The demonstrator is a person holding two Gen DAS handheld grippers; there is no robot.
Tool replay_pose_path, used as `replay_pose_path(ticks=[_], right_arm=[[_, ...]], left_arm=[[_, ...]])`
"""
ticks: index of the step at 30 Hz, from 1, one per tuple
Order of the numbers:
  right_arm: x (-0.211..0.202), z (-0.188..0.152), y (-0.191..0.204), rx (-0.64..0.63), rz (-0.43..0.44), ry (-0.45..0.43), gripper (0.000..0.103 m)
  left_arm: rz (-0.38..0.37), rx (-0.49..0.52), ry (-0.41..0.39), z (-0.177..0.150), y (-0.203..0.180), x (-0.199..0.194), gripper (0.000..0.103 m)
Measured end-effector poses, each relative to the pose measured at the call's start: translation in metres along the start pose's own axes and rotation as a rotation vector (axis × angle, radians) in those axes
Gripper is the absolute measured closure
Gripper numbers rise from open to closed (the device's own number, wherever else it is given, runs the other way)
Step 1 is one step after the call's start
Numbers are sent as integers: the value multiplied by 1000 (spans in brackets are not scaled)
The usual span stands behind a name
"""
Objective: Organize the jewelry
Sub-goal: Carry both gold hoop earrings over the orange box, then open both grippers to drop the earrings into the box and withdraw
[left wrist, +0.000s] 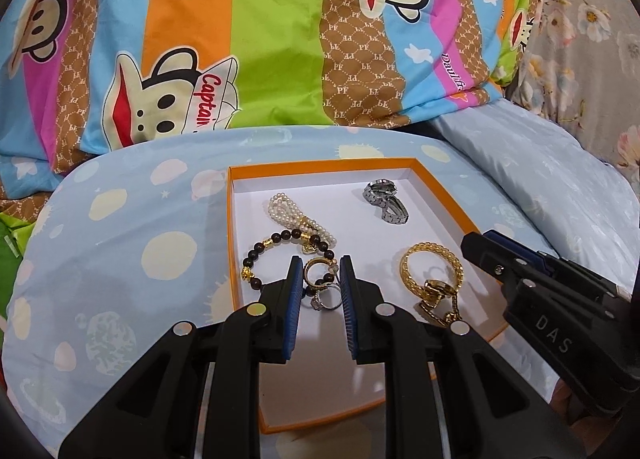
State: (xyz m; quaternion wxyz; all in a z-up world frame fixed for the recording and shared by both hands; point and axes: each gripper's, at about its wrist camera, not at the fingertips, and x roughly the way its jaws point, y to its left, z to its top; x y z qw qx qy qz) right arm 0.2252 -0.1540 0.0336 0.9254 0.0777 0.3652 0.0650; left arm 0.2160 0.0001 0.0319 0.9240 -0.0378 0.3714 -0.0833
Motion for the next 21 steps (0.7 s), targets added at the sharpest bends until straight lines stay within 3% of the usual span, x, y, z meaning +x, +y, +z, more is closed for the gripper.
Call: replay_pose_path(ticks=[11,21], right_arm=[[2,1,-2,18,2,-18,81],[-54,-16,-13,51,16,-72,81]], left_arm=[[35,-19,3,-1,4,6,83],[30,-16,-16,-5,1,-20,83]])
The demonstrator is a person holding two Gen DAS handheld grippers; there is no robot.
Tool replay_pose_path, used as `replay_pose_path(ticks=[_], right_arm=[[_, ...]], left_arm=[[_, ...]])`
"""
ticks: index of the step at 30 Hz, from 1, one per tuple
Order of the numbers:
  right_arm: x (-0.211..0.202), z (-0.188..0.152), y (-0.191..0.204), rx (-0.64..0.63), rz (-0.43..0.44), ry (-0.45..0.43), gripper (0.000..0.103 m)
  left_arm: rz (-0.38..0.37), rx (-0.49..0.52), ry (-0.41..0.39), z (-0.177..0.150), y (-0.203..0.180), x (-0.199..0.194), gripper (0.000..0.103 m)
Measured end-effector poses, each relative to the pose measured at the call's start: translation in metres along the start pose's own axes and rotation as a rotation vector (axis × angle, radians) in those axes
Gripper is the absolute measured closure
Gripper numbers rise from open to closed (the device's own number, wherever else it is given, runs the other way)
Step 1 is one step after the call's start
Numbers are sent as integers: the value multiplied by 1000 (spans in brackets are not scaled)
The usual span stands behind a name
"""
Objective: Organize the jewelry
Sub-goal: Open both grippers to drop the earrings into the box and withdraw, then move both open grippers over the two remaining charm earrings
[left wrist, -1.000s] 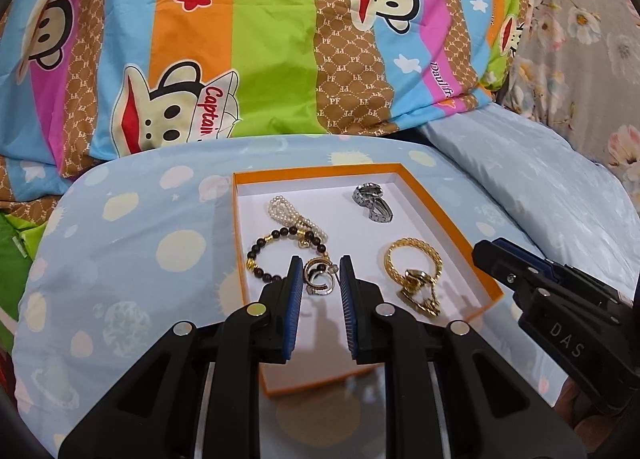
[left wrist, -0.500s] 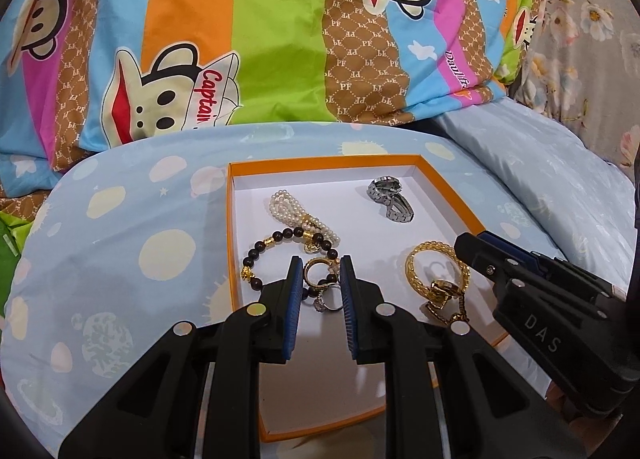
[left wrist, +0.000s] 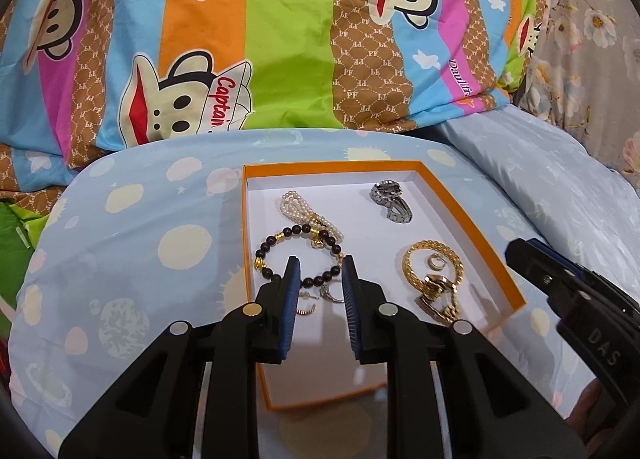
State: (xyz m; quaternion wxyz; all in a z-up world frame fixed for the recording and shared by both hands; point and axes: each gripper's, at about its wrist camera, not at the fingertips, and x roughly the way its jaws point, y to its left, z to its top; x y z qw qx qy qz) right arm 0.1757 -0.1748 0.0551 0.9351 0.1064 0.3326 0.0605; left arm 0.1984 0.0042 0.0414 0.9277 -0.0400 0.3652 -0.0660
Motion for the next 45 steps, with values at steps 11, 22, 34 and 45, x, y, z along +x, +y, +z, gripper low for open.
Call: replay_pose_path(ticks=[11,22,34,45], right_arm=[[-79,-71,-27,23,-30,31,81],[-80,-131,-22,4,-26,165,80],[-69,-135,-13,-39,-63,196,75],[-69,-135,-11,-54,-85,198,76]], left_arm=[[-39,12,24,-53,-8,-58,83],[-55,25,135,-114,-20,-69,76],[-22,42,152,-124,-30,-62,62],[-5,66,155,-125,-35,-61,60]])
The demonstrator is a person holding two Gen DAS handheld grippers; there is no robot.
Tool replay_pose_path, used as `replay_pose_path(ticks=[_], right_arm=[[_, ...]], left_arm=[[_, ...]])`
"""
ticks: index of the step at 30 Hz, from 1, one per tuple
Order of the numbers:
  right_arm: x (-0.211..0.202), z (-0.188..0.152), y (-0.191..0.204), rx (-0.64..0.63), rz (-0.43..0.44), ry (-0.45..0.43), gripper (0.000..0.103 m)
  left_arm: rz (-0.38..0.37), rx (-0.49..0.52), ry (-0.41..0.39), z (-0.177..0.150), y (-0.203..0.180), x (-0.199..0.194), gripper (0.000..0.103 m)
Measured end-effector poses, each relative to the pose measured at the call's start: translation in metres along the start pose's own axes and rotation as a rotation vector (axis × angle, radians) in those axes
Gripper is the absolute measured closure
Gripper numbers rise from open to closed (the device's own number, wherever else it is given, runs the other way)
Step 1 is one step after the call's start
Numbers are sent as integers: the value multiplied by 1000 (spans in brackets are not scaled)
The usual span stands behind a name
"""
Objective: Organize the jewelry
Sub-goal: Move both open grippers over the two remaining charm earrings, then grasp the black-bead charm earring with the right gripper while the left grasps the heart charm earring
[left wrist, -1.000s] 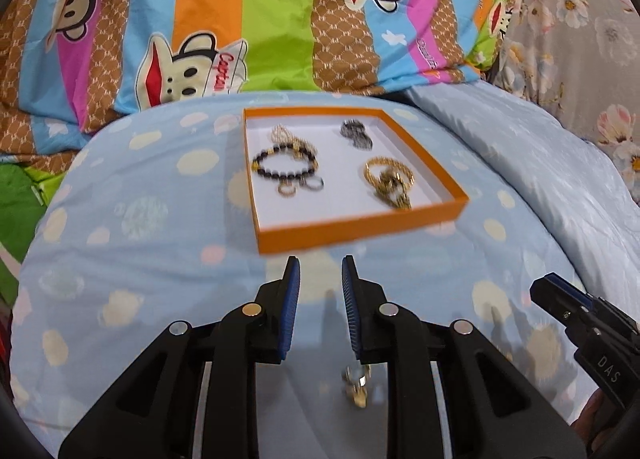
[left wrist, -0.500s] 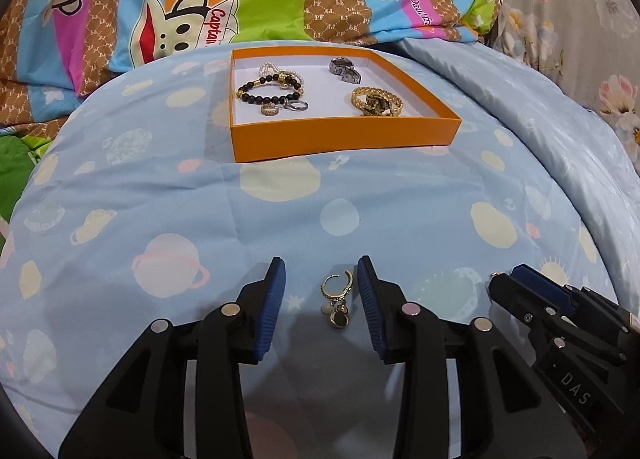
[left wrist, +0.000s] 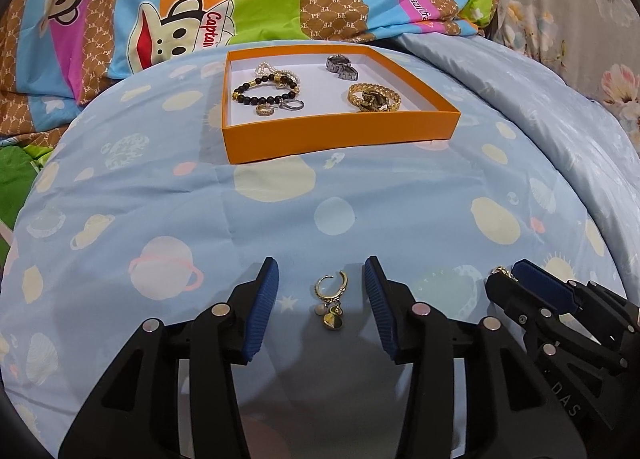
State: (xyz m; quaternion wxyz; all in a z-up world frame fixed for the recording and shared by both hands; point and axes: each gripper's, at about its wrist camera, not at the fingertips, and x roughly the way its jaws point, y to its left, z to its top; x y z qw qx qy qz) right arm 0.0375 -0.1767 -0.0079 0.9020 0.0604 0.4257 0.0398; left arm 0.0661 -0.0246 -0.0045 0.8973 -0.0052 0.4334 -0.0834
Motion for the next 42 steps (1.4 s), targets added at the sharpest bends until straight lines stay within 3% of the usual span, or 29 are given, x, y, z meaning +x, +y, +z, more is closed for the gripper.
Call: replay_pose_path(ticks=[20,34,42], right_arm=[[-1,0,-4,27,12,-4,81],[-5,-5,-9,52,34,-7,84],[-2,-2,-5,40,25,-4,78]], left_arm=[[-20,-20,-4,-1,5,-2,61],[-34,4,-2,-22,13,-20,61],[0,36,6,-12,0,-10,52]])
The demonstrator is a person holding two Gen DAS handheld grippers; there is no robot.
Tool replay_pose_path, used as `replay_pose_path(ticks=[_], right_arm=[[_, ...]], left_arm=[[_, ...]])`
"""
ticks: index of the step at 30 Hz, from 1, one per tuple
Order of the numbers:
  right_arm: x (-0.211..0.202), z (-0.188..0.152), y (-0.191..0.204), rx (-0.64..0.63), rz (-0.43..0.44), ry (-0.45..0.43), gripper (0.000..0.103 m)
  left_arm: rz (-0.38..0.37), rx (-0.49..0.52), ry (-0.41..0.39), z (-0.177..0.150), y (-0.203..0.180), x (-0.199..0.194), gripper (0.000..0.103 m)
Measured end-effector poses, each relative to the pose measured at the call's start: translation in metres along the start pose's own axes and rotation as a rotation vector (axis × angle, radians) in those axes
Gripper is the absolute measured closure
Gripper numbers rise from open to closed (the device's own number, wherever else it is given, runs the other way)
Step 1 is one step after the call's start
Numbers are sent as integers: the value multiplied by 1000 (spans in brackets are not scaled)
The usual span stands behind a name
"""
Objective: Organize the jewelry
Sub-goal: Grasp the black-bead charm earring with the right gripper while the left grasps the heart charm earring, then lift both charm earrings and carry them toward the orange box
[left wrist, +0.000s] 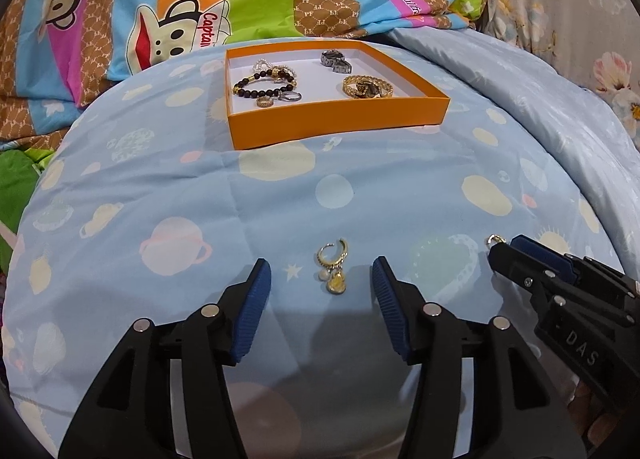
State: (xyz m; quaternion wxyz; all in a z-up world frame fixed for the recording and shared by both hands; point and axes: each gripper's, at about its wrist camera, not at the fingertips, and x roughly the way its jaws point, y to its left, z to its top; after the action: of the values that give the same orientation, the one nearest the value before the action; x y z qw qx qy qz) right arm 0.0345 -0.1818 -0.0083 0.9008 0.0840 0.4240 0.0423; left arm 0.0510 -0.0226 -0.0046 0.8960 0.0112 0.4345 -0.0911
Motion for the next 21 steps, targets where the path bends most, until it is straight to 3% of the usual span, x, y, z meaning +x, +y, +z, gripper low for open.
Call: replay_pose_path(ticks=[5,9,12,21], right_arm=[[2,3,4,-12,-24,2,78],[3,4,5,-13,-45,2,87],[2,4,1,3,-33,-1,88],[-4,1,-8,47,-18,-22,88]], left_arm=[[21,15,2,4,-6,4,55],[16,29,-1,6,-9,4,76],[5,42,-1,5,-11,4,89],[1,35,-4,5,-12,4,90]])
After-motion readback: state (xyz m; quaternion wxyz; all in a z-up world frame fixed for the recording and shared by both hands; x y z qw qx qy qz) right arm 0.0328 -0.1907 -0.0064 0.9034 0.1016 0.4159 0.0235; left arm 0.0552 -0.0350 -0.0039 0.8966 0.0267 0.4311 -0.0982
